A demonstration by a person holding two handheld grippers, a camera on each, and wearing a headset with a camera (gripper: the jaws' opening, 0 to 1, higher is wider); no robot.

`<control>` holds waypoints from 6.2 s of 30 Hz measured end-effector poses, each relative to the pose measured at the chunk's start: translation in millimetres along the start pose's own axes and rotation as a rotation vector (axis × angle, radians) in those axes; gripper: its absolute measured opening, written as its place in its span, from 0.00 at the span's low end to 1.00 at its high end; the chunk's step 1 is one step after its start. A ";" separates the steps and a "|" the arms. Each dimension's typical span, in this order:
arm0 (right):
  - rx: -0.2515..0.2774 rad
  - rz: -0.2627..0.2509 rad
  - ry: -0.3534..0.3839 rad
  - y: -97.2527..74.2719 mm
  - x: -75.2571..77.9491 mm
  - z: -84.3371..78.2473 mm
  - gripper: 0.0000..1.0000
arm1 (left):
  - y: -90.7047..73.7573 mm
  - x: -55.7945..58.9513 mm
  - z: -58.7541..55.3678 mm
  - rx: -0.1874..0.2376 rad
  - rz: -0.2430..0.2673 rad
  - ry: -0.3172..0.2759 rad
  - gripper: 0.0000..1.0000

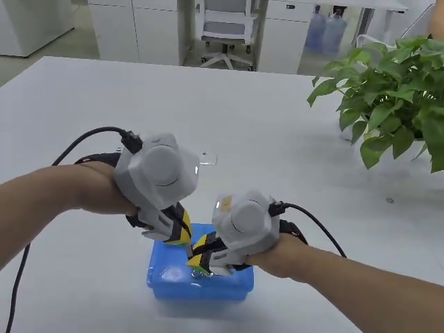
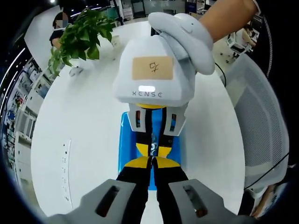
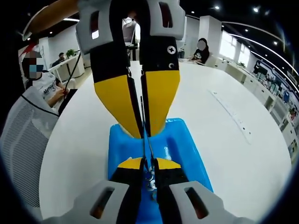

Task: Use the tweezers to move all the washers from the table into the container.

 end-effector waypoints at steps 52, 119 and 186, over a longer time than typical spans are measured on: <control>0.085 -0.037 0.023 -46.3 -23.1 24.3 0.07 | -37.6 28.5 33.8 0.002 -0.056 0.065 0.06; -0.147 0.002 -0.189 -59.6 -104.8 -28.0 0.06 | 35.4 113.0 -22.3 0.017 -0.034 0.060 0.06; -0.124 -0.130 0.026 -65.1 -86.4 -50.4 0.34 | 58.5 113.1 -49.3 0.069 0.001 -0.130 0.27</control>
Point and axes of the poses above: the centre of the closed fingertips' face, and the gripper's own axes: y roughly forward along the fingers, x roughly to its right, z roughly out of its top, the point moved 4 cm from there along -y, roughly backward along the fingers, and after that the axes turned 7 degrees about -z, right-handed, at the moved point
